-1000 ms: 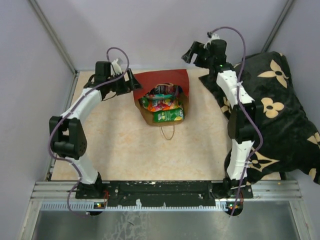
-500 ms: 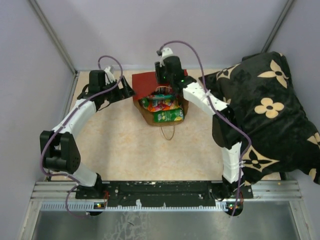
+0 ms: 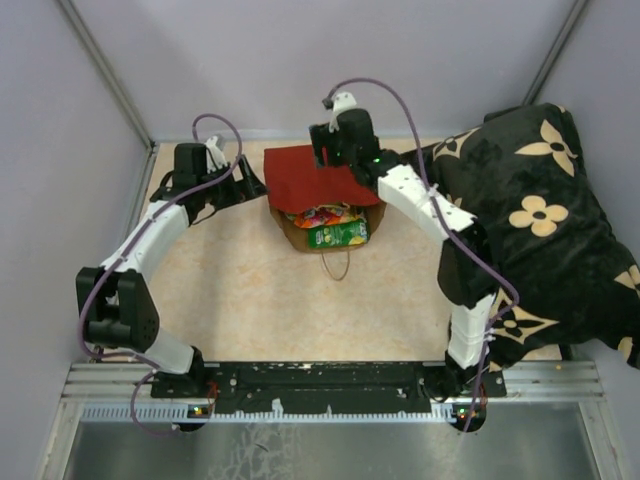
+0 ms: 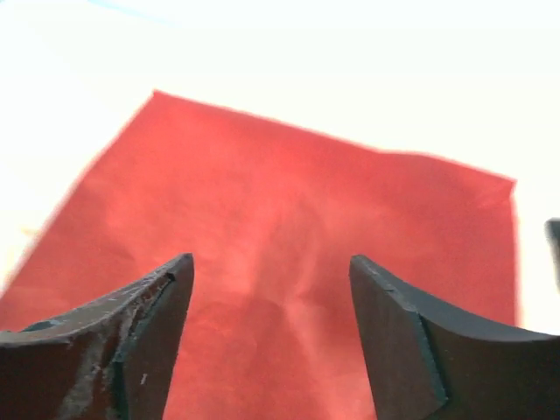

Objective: Take the snacks out of the paper bag

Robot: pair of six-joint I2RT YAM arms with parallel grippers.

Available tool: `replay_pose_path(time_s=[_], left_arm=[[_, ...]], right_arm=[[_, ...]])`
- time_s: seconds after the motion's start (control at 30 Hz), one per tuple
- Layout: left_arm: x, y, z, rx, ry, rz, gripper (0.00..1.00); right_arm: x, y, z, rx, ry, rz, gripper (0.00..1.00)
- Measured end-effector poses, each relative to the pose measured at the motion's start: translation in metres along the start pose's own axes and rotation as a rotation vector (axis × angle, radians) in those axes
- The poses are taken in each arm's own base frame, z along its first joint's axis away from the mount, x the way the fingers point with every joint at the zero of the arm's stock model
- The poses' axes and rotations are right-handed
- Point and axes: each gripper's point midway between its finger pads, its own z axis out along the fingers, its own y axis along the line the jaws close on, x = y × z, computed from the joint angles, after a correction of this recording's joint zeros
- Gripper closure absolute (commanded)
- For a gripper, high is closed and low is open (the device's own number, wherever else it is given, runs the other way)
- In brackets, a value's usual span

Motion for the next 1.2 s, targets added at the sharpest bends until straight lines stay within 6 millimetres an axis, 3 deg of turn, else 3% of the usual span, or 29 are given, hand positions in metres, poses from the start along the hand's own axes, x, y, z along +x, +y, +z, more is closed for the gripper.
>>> replay_pose_path(time_s=[0.1,0.17,0.23,0.27,0.33,0.4,0.43,0.5,0.6,0.7,0.77,0.83,0.97,1.2], left_arm=[[0.000,-0.003,-0.007,0.005,0.007,0.018,0.00],[-0.003,-0.007,-0.014,0.010,0.007,0.038,0.00],[-0.009,-0.013,-0.022,0.017,-0.002,0.066,0.00],[-0.012,-0.015,-0.026,0.021,-0.011,0.082,0.00],[-0.015,-0.019,-0.036,0.027,-0.023,0.109,0.00],[-0.016,-0.023,-0.047,0.031,-0.036,0.133,0.00],[-0.016,-0.025,-0.052,0.034,-0.044,0.143,0.00],[-0.013,-0.027,-0.063,0.038,-0.057,0.157,0.00],[0.004,-0.026,-0.075,0.047,-0.058,0.162,0.00],[0.028,-0.018,-0.080,0.046,-0.034,0.155,0.00],[0.046,-0.009,-0.080,0.030,-0.007,0.148,0.00],[0.057,0.000,-0.078,0.009,0.013,0.147,0.00],[0.071,0.013,-0.076,-0.034,0.049,0.152,0.00],[0.070,0.017,-0.076,-0.048,0.046,0.177,0.00]], right_arm=[[-0.070,0.002,-0.048,-0.010,-0.147,0.015,0.11],[-0.110,0.001,-0.096,-0.019,-0.252,0.035,0.10],[-0.140,-0.001,-0.161,-0.037,-0.379,0.073,0.10],[-0.145,-0.001,-0.195,-0.043,-0.435,0.091,0.10],[-0.134,-0.002,-0.254,-0.037,-0.516,0.127,0.10],[-0.103,0.015,-0.293,-0.071,-0.544,0.149,0.09],[-0.088,0.026,-0.301,-0.095,-0.536,0.155,0.09],[-0.039,0.048,-0.298,-0.122,-0.462,0.150,0.09],[0.060,0.067,-0.265,-0.083,-0.248,0.055,0.07],[0.150,0.069,-0.249,-0.049,-0.066,-0.074,0.05],[0.186,0.064,-0.248,-0.034,-0.002,-0.119,0.02],[0.197,0.057,-0.246,-0.008,0.011,-0.119,0.01],[0.196,0.052,-0.234,0.034,0.009,-0.074,0.01],[0.209,0.025,-0.198,0.105,0.094,0.006,0.04]])
